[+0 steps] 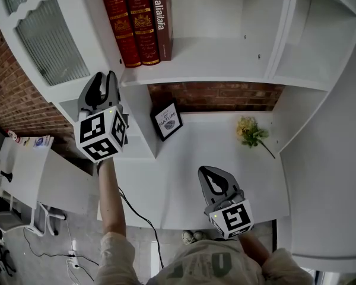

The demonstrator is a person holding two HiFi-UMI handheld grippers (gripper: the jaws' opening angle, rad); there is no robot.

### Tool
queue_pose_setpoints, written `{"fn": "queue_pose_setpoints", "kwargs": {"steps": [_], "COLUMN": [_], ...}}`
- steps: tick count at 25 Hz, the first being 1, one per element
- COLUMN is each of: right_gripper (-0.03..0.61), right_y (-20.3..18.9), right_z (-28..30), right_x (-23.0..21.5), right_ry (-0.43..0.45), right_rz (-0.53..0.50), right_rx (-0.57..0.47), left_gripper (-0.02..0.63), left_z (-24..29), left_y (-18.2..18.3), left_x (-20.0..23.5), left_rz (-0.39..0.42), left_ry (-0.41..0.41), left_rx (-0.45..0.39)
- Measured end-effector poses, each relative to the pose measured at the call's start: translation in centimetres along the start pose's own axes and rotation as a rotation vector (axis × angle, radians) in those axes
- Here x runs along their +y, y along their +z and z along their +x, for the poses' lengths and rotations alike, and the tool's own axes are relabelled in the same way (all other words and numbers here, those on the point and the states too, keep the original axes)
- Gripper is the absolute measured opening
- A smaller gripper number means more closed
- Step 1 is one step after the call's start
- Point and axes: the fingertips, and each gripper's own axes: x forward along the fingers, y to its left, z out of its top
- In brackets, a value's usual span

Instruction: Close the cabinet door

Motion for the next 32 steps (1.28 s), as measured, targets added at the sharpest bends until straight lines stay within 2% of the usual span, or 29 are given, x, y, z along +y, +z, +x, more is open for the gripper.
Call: {"fn": "queue_pose_setpoints", "kwargs": {"steps": [5,9,12,15,17,20,22,24,27,30,32], "right_gripper": [0.017,0.017,0.017,0.017,0.017,0.017,0.017,0.017,0.017,0.017,0.017], "right_y": [0.2,1.1,2.6,4.1,4.7,5.4,5.8,6.4,7.3,7.7,7.5], "right_z": [-0.1,0.6,1.2,1.5,1.6,1.6,1.6,1.8,2.1,2.1,1.9], "right_x": [0.4,1.0,2.0,3.2,4.1,5.2,6.0,6.9,8.6,10.7,12.2], "right_ry": [0.013,0.054,0.093,0.126,0.154,0.203,0.234,0.266,0.336,0.407,0.457], "right_rz": [0.009,-0.004,-0.011,-0.002,0.016,0.024,0.021,0.033,0.057,0.063,0.061], "right_rx": [-0.01,-0.038,-0.081,-0.122,-0.142,-0.168,-0.184,-0.202,-0.227,-0.245,-0.249], "left_gripper": [0.126,0.124,0.119,0.086,0.08,0.032,0.017,0.015,0.015,0.015,0.015], "left_z": [0.1,0.2,0.3,-0.9,-2.9,-6.4,-9.4,-13.0,-19.7,-25.8,-29.0], "left_y": [-0.1,-0.1,-0.2,-0.3,0.0,0.8,1.5,1.8,1.2,-0.5,-1.4], "left_x": [0.0,0.1,-0.1,0.1,0.1,-1.0,-1.8,-2.2,-2.3,-2.3,-2.8], "left_rz": [-0.017,-0.015,-0.055,-0.096,-0.068,0.021,0.051,0.035,-0.044,-0.099,-0.074], "left_ry": [0.0,-0.011,-0.036,-0.039,-0.014,-0.001,0.011,0.044,0.137,0.243,0.299], "left_rx": [-0.001,0.04,0.071,0.089,0.073,0.028,-0.008,-0.039,-0.068,-0.035,-0.012]}}
